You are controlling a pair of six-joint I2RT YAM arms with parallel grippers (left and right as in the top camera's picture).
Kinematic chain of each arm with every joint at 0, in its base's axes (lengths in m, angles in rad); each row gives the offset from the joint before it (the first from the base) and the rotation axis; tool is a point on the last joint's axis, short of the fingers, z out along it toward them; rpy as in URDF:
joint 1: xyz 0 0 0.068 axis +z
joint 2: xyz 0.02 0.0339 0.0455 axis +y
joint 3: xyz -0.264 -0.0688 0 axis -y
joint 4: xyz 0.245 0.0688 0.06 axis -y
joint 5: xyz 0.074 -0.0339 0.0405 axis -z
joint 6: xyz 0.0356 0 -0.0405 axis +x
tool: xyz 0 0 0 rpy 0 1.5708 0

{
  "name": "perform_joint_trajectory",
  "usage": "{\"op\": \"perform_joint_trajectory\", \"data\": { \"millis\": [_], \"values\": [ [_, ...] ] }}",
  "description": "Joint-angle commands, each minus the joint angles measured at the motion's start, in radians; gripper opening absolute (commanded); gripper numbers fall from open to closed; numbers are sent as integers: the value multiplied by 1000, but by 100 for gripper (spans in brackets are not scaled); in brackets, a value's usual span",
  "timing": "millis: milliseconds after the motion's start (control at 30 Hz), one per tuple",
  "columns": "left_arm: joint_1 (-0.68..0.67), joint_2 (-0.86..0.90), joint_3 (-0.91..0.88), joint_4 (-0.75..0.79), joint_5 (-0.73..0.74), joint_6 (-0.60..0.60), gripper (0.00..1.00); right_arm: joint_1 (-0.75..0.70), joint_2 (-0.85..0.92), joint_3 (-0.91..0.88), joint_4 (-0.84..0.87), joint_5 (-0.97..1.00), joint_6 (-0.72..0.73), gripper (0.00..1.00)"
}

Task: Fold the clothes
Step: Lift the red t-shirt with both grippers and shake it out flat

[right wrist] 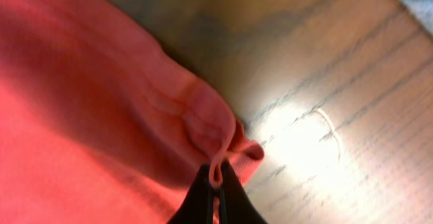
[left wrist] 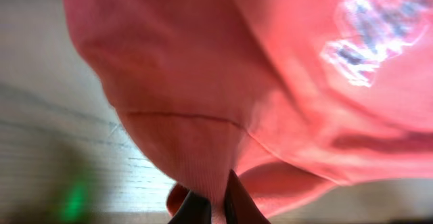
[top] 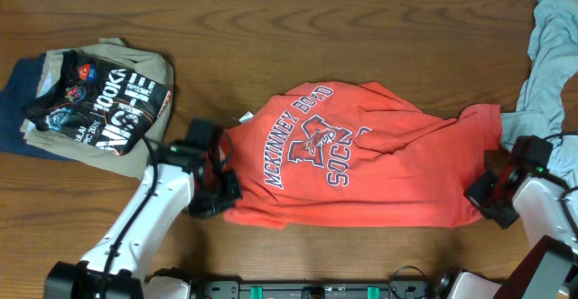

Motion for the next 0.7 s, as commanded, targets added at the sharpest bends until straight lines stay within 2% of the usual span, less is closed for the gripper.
{"op": "perform_joint_trajectory", "data": {
  "millis": [0,267,500,667],
  "values": [
    [5,-8,169,-53,9,126,6,-7,-47,174,-95,-111,-85,1],
    [5,-13,553,-224,-1,185,6,-7,-85,560,-425,-187,-215,1],
    [5,-66,877,-359,-159,185,6,-7,-88,851,-586,-206,-257,1],
    [5,-142,1048,-377,-221,185,6,-7,-88,1049,-670,-220,-257,1]
  ]
}}
